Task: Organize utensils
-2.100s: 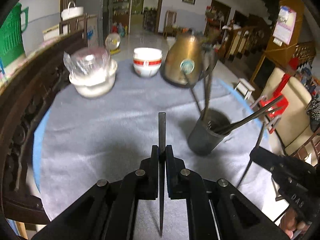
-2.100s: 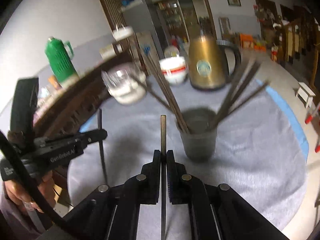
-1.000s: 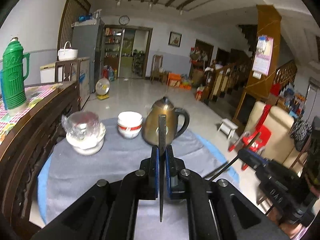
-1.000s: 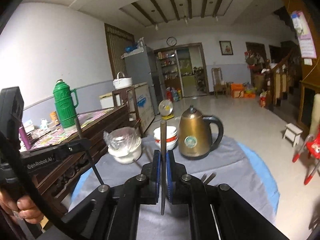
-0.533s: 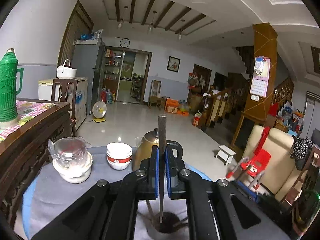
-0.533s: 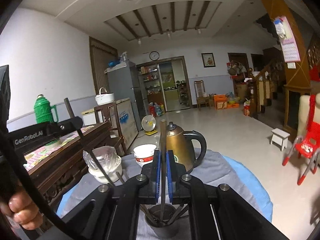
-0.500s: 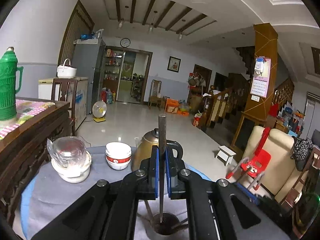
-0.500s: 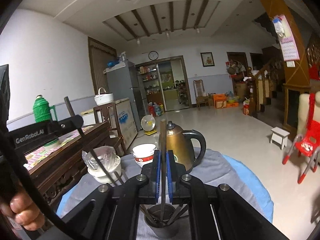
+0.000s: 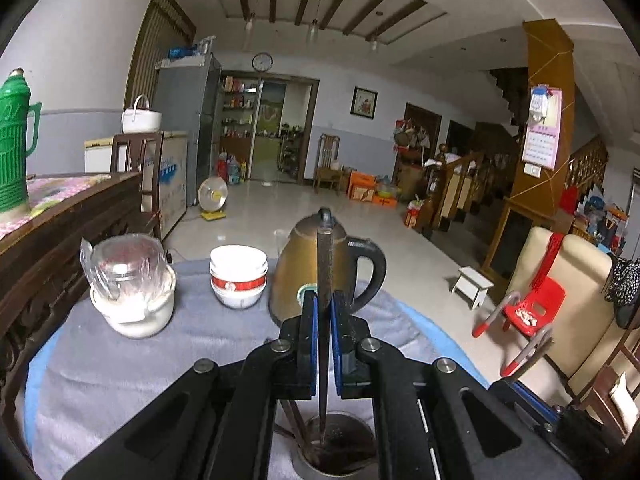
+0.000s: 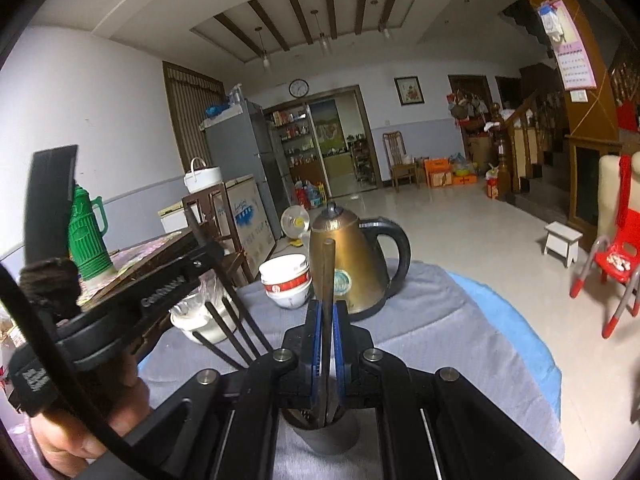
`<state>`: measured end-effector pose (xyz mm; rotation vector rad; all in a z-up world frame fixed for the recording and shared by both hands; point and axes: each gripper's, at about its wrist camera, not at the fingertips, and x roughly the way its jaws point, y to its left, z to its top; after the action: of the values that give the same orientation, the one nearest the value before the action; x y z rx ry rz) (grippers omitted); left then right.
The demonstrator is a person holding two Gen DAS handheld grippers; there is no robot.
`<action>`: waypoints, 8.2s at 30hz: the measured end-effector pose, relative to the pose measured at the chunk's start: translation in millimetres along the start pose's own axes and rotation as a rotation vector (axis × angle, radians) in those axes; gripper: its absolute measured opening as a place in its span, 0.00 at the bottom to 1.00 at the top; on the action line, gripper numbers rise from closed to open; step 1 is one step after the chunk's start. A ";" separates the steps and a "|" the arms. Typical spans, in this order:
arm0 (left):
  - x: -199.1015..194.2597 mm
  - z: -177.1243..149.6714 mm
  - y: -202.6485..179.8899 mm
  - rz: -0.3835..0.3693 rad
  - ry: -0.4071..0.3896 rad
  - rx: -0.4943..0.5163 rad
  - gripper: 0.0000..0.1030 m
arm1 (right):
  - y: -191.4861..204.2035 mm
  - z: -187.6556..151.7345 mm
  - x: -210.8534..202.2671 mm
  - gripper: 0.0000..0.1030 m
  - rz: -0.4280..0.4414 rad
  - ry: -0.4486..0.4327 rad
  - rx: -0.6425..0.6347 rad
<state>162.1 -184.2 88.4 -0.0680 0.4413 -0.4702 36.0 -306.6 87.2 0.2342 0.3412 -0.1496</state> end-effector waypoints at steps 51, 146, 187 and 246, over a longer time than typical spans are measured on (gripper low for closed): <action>-144.3 -81.4 49.1 0.217 0.208 0.201 0.88 | 0.0 -36.7 -106.3 0.68 0.106 -0.054 0.047; -282.2 -97.9 50.7 0.495 0.020 0.199 0.89 | 67.9 -93.7 -186.0 0.68 -0.059 0.109 -0.010; -288.1 -96.2 52.8 0.515 0.012 0.179 0.89 | 73.9 -96.6 -187.8 0.68 -0.068 0.106 -0.029; -289.7 -93.9 56.1 0.534 0.004 0.169 0.89 | 76.1 -93.4 -190.2 0.68 -0.074 0.099 -0.034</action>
<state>-85.7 0.2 109.0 0.2106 0.4030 0.0197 -156.4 -189.8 83.1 0.1962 0.4506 -0.2057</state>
